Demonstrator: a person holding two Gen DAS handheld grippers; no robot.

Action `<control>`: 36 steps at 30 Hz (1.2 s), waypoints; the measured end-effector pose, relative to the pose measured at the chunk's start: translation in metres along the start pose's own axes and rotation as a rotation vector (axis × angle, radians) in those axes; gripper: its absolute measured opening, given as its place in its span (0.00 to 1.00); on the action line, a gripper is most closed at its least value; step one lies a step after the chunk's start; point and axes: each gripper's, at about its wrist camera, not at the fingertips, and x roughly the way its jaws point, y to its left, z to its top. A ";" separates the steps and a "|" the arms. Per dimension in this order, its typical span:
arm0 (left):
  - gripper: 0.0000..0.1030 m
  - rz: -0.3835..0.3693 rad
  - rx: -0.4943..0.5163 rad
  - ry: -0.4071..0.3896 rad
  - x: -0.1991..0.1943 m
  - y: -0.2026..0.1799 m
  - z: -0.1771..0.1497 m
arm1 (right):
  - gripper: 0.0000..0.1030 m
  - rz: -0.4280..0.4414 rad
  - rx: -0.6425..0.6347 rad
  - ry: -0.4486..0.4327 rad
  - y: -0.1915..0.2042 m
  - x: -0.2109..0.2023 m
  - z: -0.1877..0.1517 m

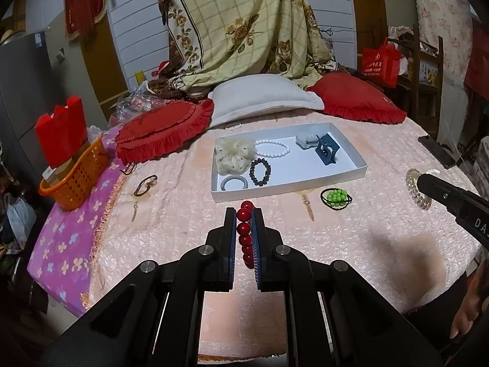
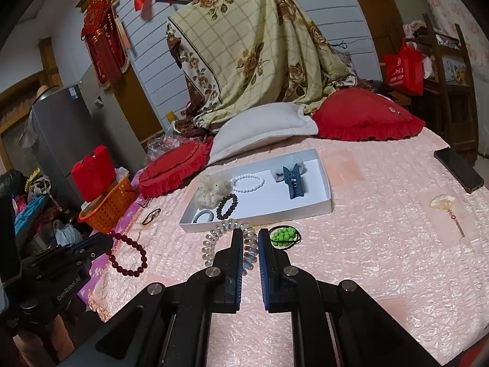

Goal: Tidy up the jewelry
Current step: 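Carry the red bead bracelet and coil hair tie over the white box with both tools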

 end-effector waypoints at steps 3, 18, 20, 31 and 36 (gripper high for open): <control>0.08 -0.007 -0.007 0.012 0.004 0.001 0.000 | 0.09 0.001 0.001 0.006 0.000 0.003 -0.001; 0.08 -0.177 -0.024 0.067 0.049 0.006 0.028 | 0.09 -0.025 -0.013 0.057 -0.016 0.045 0.007; 0.08 -0.208 -0.032 0.090 0.063 0.006 0.039 | 0.09 -0.032 -0.018 0.066 -0.021 0.061 0.015; 0.08 -0.371 -0.063 0.183 0.167 -0.021 0.095 | 0.09 -0.021 0.010 0.150 -0.045 0.158 0.050; 0.08 -0.386 -0.097 0.281 0.233 -0.031 0.100 | 0.09 -0.029 0.029 0.213 -0.054 0.203 0.052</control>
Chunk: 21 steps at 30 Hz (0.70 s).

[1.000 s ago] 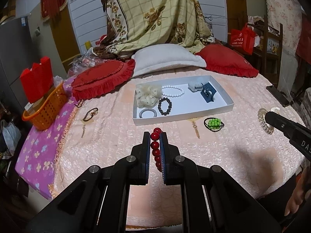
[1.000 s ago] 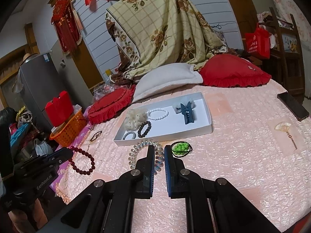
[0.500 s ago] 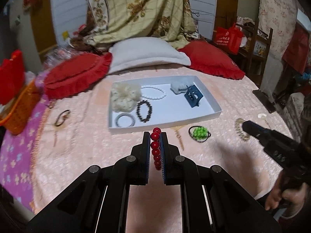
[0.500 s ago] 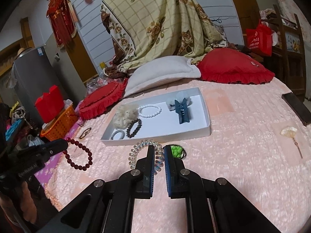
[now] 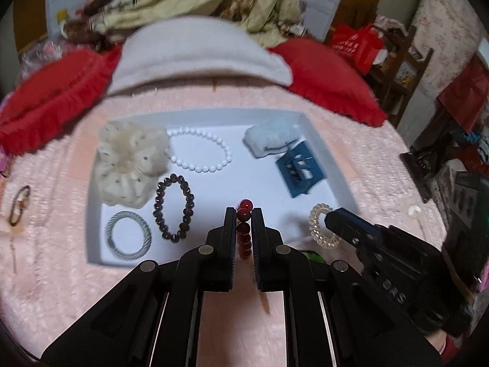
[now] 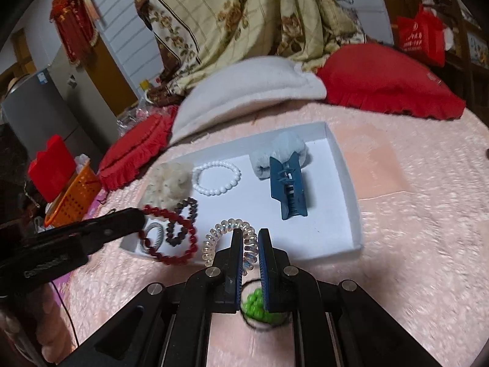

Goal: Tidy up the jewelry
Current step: 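Carry the red bead bracelet and coil hair tie over the white box with both tools, then open both tools to release the red bracelet and coil hair tie into the box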

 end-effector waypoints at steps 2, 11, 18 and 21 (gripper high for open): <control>0.08 0.016 -0.008 0.019 0.017 0.005 0.003 | 0.09 -0.008 -0.005 0.013 0.000 0.011 0.002; 0.09 0.047 -0.015 0.022 0.040 0.020 0.003 | 0.09 -0.034 -0.022 0.078 0.000 0.047 0.010; 0.15 0.027 0.025 0.019 0.032 0.014 -0.009 | 0.10 -0.039 -0.004 0.105 -0.001 0.053 0.009; 0.15 0.038 0.048 0.002 0.020 0.010 -0.013 | 0.29 -0.036 0.012 0.087 -0.001 0.045 0.009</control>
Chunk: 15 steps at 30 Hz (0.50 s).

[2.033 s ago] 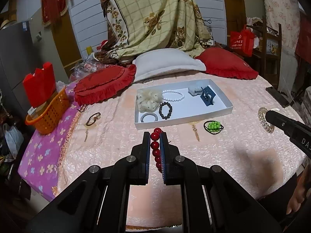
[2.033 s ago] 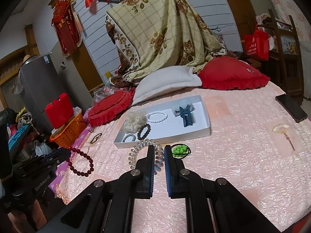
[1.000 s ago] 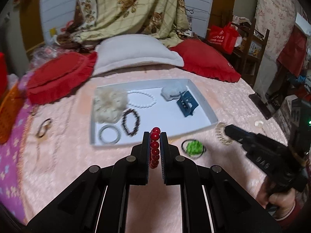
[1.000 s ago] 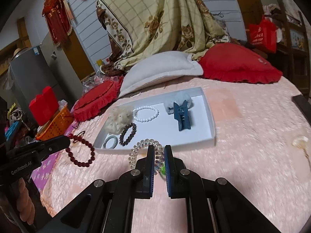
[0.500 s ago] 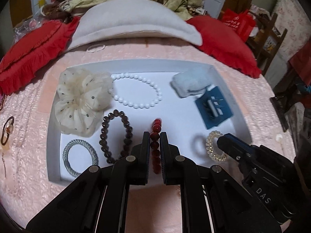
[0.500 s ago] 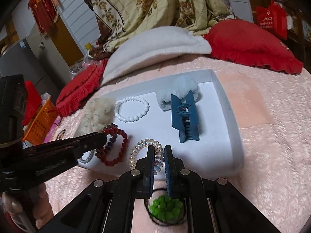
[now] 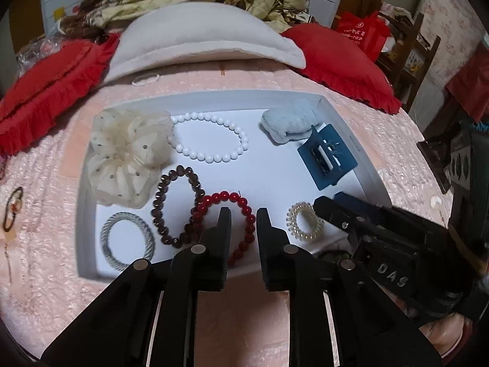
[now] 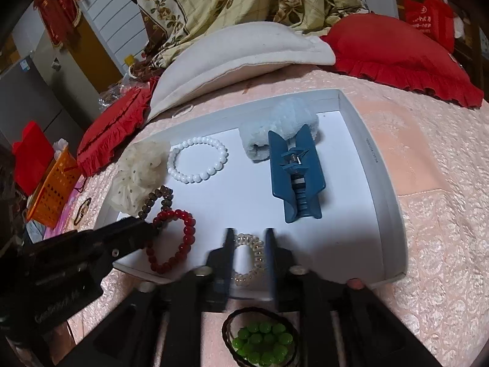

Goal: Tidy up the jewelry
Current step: 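Open both tools to release the red bracelet and coil hair tie into the box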

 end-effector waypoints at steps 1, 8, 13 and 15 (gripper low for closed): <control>0.15 0.009 0.004 -0.017 -0.009 0.000 -0.003 | 0.30 0.002 0.005 -0.016 -0.001 -0.007 -0.001; 0.17 0.137 0.004 -0.121 -0.069 0.000 -0.037 | 0.30 -0.009 0.040 -0.121 -0.011 -0.070 -0.029; 0.23 0.194 -0.036 -0.139 -0.101 -0.004 -0.080 | 0.30 -0.024 0.087 -0.103 -0.023 -0.093 -0.070; 0.23 0.184 -0.071 -0.138 -0.110 -0.006 -0.097 | 0.30 -0.029 0.095 -0.089 -0.026 -0.097 -0.084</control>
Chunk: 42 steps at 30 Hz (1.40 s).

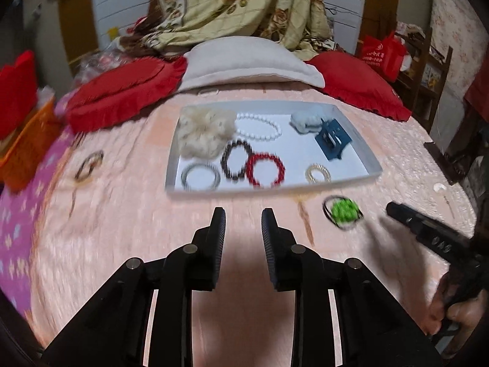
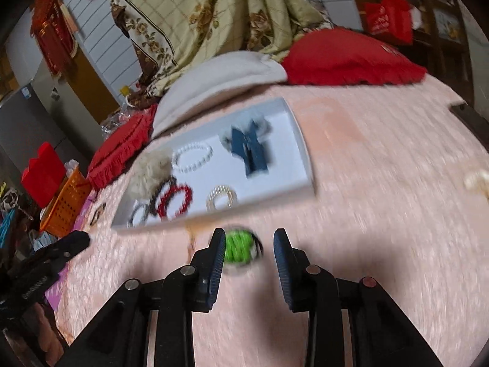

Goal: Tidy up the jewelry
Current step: 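Open both tools to release the red bracelet and coil hair tie into the box, then grasp the black hair tie with the right tool and lift it off the green beads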

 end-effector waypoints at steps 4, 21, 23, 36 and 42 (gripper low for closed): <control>0.23 0.019 -0.018 -0.009 -0.018 -0.003 -0.025 | 0.30 0.005 0.003 0.027 -0.004 0.000 -0.021; 0.23 0.052 -0.099 0.067 0.007 0.029 -0.057 | 0.30 -0.070 -0.499 0.091 0.074 0.068 -0.017; 0.23 0.051 -0.105 0.074 0.009 0.032 -0.059 | 0.27 -0.111 -0.519 0.098 0.076 0.076 -0.017; 0.23 0.024 -0.101 0.090 0.010 0.030 -0.062 | 0.02 0.015 -0.156 -0.011 0.004 -0.010 -0.008; 0.23 0.002 -0.083 0.115 0.013 0.016 -0.063 | 0.04 -0.063 -0.209 0.003 -0.006 -0.012 -0.010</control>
